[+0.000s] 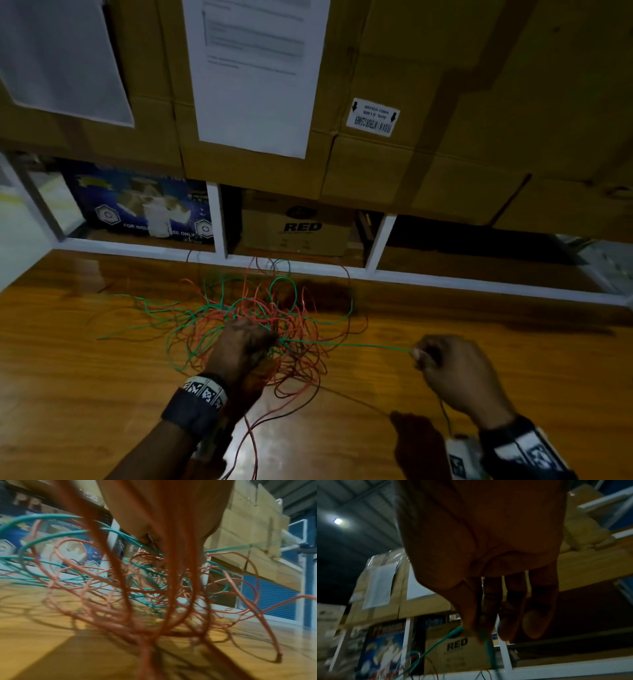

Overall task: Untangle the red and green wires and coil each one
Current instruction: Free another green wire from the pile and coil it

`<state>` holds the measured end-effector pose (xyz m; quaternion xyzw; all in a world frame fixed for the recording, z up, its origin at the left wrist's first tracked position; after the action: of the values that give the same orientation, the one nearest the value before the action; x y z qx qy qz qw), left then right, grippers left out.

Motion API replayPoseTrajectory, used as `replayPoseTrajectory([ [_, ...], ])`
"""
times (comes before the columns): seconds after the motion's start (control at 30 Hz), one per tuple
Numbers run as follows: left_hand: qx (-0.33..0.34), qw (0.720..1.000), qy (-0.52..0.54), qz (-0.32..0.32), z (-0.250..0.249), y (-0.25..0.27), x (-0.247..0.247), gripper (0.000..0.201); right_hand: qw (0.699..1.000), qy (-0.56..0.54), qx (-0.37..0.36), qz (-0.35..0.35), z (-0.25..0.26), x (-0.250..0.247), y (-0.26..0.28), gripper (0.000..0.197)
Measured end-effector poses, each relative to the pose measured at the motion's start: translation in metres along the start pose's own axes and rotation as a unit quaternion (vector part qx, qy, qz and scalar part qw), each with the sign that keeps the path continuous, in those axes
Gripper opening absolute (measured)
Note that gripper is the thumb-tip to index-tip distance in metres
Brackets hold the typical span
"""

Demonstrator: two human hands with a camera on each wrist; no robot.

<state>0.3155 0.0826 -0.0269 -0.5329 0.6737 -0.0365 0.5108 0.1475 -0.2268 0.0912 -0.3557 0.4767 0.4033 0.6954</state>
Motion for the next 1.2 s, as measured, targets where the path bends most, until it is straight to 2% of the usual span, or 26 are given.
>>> replayPoseTrajectory([
  [0.03, 0.011, 1.0, -0.004, -0.008, -0.006, -0.001, 0.0, 0.03, 1.0, 0.015, -0.007, 0.016, 0.002, 0.004, 0.003, 0.005],
  [0.1, 0.02, 1.0, -0.004, -0.021, -0.011, -0.001, -0.001, 0.032, 0.999, 0.031, -0.028, 0.034, 0.014, 0.018, 0.005, 0.034],
  [0.13, 0.022, 0.999, -0.004, -0.027, -0.011, 0.0, -0.002, 0.031, 0.999, 0.017, -0.036, 0.036, 0.026, 0.027, 0.004, 0.041],
  [0.27, 0.014, 0.999, 0.006, -0.03, -0.01, -0.002, -0.001, 0.023, 0.991, -0.074, -0.102, 0.046, 0.097, 0.075, 0.002, 0.043],
  [0.33, -0.008, 0.999, 0.014, -0.035, -0.004, -0.003, -0.002, 0.018, 0.985, -0.083, -0.138, 0.055, 0.13, 0.102, 0.004, 0.044],
  [0.43, -0.026, 0.999, 0.024, -0.025, 0.006, -0.002, -0.004, 0.025, 0.982, -0.062, -0.169, 0.05, 0.158, 0.124, 0.006, 0.029],
  [0.53, -0.042, 0.998, 0.03, -0.022, 0.009, 0.0, -0.006, 0.029, 0.984, -0.038, -0.17, 0.037, 0.166, 0.13, 0.0, 0.015],
  [0.67, -0.027, 0.998, 0.04, -0.038, 0.004, -0.003, -0.005, 0.03, 0.985, -0.021, -0.169, 0.024, 0.166, 0.131, -0.013, 0.022],
  [0.8, -0.003, 0.998, 0.033, -0.044, -0.003, -0.005, -0.001, 0.032, 0.98, 0.026, -0.196, 0.023, 0.17, 0.126, -0.009, 0.013],
  [0.87, 0.02, 0.998, 0.03, -0.049, -0.008, -0.002, 0.0, 0.036, 0.982, 0.006, -0.188, 0.022, 0.168, 0.113, -0.008, 0.012],
  [0.93, 0.015, 0.999, 0.028, -0.044, -0.002, -0.002, 0.002, 0.031, 0.984, -0.043, -0.175, 0.006, 0.161, 0.092, -0.007, 0.022],
  [1.0, 0.014, 0.999, 0.019, -0.048, 0.005, 0.0, 0.001, 0.033, 0.985, -0.075, -0.157, -0.011, 0.142, 0.069, -0.008, 0.027],
  [1.07, 0.018, 0.998, 0.023, -0.062, 0.007, 0.0, -0.002, 0.04, 0.988, -0.08, -0.132, -0.03, 0.11, 0.049, -0.011, 0.022],
  [1.2, 0.007, 0.998, 0.04, -0.053, 0.005, -0.004, 0.0, 0.029, 0.994, -0.058, -0.036, -0.08, 0.021, 0.024, -0.02, 0.017],
])
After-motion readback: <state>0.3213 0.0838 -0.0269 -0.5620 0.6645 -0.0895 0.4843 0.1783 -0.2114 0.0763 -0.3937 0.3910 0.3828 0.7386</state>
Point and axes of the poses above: each hand's wrist, its own y-axis away from the middle knuckle, its own x-axis out of the palm, z = x × y, the point moved 8 cm from there along -y, towards the middle knuckle, and after that the axes turned 9 degrees about -z, right-handed, at the moved point
